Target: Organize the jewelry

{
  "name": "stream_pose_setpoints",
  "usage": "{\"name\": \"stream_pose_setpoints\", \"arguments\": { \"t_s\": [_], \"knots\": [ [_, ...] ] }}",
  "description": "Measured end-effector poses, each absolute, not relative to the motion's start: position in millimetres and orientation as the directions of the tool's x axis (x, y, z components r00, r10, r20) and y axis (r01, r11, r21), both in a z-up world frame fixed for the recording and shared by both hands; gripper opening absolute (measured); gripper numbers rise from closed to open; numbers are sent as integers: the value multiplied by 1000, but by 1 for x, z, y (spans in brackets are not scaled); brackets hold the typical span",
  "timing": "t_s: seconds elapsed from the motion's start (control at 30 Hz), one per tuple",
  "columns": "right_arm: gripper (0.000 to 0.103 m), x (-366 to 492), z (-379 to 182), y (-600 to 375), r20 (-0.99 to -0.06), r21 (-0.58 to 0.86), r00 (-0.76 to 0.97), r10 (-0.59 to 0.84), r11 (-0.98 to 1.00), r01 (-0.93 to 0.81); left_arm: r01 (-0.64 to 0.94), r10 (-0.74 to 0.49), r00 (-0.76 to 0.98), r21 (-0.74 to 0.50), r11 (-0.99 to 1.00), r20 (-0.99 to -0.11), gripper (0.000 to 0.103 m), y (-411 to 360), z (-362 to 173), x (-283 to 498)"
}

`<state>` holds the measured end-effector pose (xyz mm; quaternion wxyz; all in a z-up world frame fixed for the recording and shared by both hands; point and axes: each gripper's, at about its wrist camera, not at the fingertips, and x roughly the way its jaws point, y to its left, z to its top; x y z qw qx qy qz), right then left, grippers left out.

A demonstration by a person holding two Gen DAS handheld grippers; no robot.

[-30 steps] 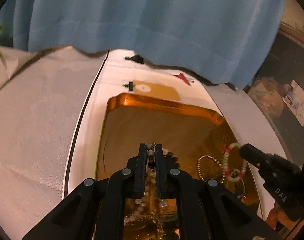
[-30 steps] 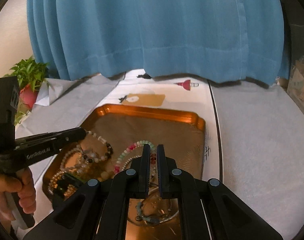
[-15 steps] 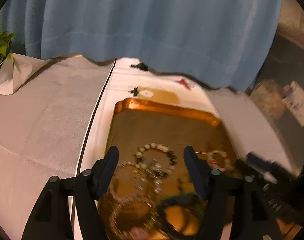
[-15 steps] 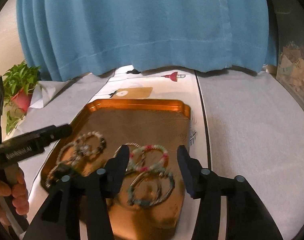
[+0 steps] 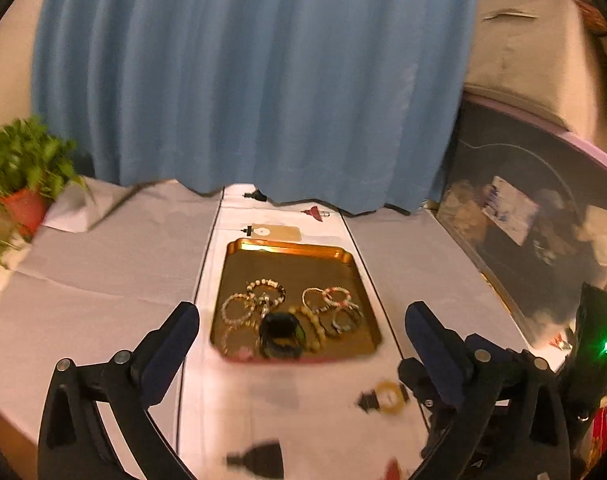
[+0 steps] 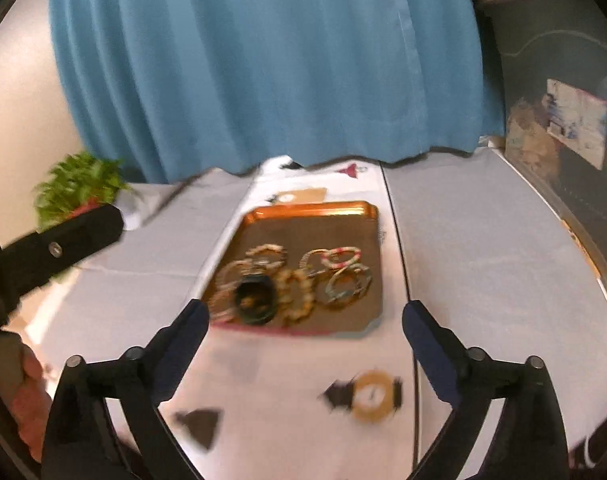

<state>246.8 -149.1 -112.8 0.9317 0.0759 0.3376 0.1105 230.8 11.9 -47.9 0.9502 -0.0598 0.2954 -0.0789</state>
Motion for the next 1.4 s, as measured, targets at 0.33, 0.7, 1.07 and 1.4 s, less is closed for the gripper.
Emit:
{"name": "stream_pose_setpoints", "arguments": {
  "t_s": [0.33, 0.7, 1.07, 1.4],
  "knots": [
    [99, 102, -36, -137, -575, 153, 788, 220, 975, -161, 97, -184, 790, -177, 980, -585, 102, 1, -8, 104],
    [99, 10, -20, -124, -610, 128, 760, 224, 974, -185, 62, -78, 746, -48, 997, -662, 103, -33, -7, 32],
    [99, -3, -9, -120, -617, 146, 749, 240, 971, -191, -2, -25, 725, -39, 999, -688, 103, -25, 3, 16],
    [98, -7, -9, -119, -600, 171, 751, 276, 961, -217, -1, 17, 760, 25, 1000, -650, 103, -28, 10, 7]
  ]
}}
